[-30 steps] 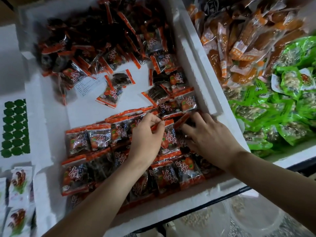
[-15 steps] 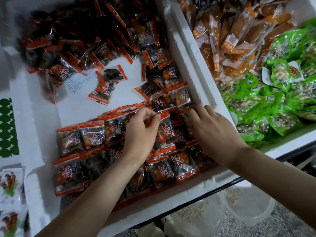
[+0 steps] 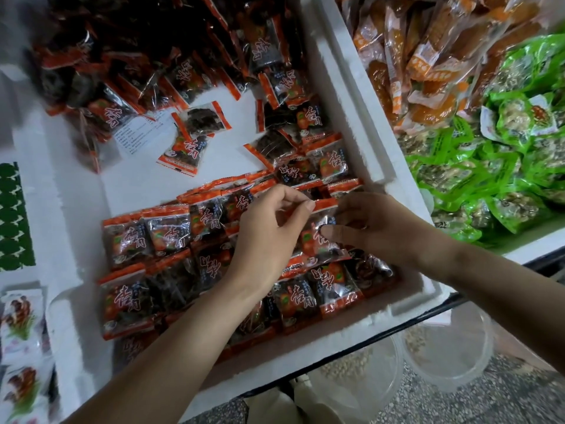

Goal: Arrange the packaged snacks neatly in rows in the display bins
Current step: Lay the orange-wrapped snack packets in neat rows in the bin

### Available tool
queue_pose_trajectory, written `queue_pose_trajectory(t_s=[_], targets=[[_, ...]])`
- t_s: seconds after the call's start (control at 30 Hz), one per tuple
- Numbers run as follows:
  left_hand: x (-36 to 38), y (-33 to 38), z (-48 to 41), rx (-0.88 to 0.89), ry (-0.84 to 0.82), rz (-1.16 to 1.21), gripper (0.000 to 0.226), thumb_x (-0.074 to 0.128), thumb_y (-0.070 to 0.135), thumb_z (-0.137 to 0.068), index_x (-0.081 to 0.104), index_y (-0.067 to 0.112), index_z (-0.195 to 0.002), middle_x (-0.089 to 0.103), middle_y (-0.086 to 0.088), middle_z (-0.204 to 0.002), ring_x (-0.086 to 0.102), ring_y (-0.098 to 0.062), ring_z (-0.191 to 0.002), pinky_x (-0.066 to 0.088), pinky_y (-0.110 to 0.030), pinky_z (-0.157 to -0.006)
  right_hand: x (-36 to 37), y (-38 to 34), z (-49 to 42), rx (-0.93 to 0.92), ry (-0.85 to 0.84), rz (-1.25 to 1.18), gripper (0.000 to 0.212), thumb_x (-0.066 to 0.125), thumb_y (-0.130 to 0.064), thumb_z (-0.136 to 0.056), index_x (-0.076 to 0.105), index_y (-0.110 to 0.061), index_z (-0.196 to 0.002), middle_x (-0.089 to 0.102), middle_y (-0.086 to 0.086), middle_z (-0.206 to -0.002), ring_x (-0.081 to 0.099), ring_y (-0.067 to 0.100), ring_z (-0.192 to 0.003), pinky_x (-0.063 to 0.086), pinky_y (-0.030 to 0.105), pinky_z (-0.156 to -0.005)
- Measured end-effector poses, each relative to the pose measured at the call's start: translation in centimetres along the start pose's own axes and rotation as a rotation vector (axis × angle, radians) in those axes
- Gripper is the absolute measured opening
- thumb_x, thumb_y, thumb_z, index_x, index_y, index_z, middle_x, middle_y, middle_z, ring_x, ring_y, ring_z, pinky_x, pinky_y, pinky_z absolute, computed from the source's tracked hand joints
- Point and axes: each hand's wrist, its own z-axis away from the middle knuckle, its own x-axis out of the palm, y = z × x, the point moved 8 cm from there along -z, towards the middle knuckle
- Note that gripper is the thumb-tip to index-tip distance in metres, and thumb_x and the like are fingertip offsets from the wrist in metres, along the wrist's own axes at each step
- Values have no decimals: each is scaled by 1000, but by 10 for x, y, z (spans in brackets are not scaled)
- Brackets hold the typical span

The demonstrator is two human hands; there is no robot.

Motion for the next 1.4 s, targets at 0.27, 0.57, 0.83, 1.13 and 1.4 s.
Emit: queue_pose_trajectory(t_s=[0.27,0.57,0.83,1.13,1.4], targets=[[17,-11,13,232,-216,-786,69,51,43,-93,17,22,-149,20,8,-153,9,-10,-142,-3,-19,-110,-24,-19,-6,-105,251,675,27,61,-28,-89,53,-9,-105,66,17,-92,60,37,-89,39,34,-64],[12,-20,19,279,-254,-904,65,53,37,-94,23,20,-149,21,6,-151,11,-11,-142,10,-24,-115,6,-17,-12,-172,186,785,42,53,-11,-93,35,-10,-131,53,12,-107,58,34,-94,39,36,-71],[5,-31,23,293,-289,-800,67,51,42,-92,23,21,-149,21,8,-152,6,-7,-144,5,-20,-113,25,-14,-6,-433,75,1102,57,71,-34,-71,61,-5,-119,57,20,-120,57,38,-104,52,45,-84],[6,-42,28,381,-299,-808,63,38,46,-89,39,12,-142,35,-3,-149,9,-9,-141,1,-33,-111,38,11,-3,-555,89,1274,60,28,-36,-91,41,-3,-139,40,14,-146,36,37,-134,24,42,-107],[-18,-17,-13,334,-64,-653,41,44,36,-96,47,17,-132,41,3,-133,35,-10,-126,24,-20,-103,14,-45,-39,-546,139,963,41,69,-16,-82,58,-11,-120,59,11,-113,57,32,-102,49,42,-87]])
